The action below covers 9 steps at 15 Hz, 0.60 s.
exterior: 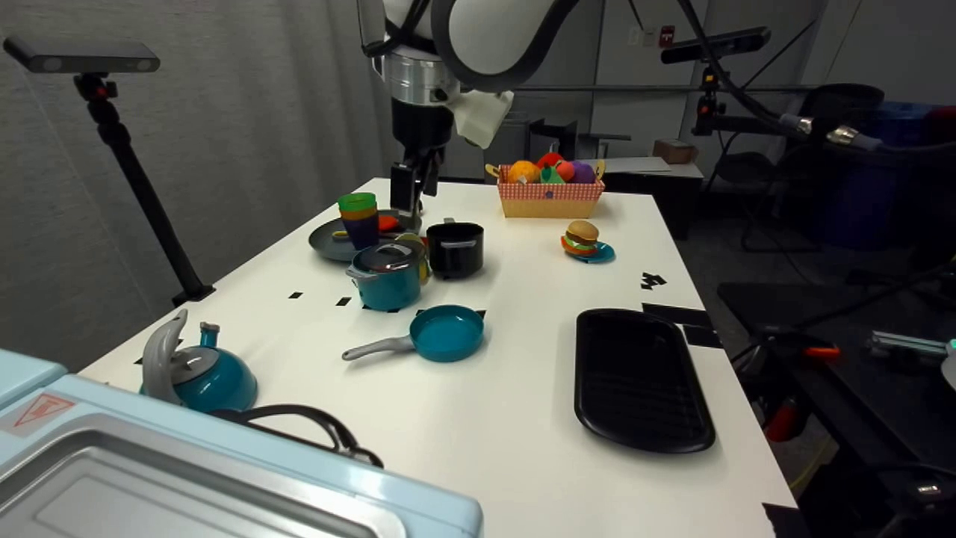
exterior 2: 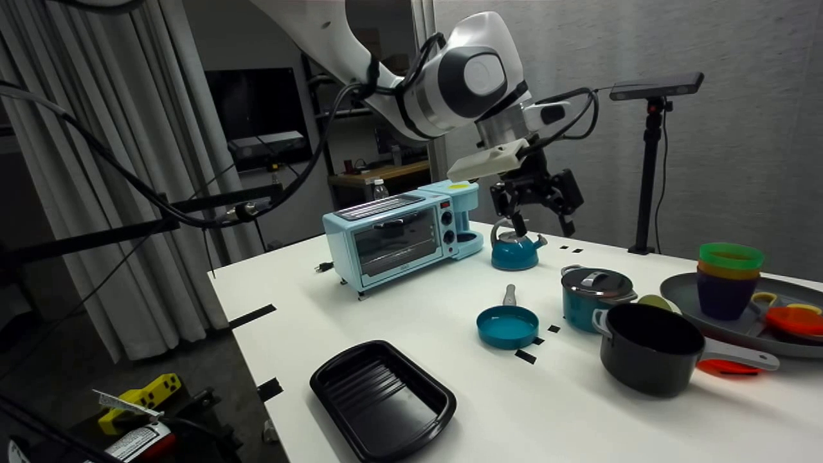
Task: Transfer the lid from the blue pot to the pan
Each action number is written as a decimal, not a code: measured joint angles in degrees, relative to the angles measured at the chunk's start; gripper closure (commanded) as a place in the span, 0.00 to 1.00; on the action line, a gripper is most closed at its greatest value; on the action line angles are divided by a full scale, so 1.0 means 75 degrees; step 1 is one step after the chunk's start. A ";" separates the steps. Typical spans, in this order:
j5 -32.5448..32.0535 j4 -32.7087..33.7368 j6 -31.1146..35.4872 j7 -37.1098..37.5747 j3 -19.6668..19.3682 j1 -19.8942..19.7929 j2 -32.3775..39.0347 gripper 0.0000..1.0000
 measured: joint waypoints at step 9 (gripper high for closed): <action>0.0095 -0.0179 0.1414 0.0056 -0.0071 -0.0123 0.0439 0.00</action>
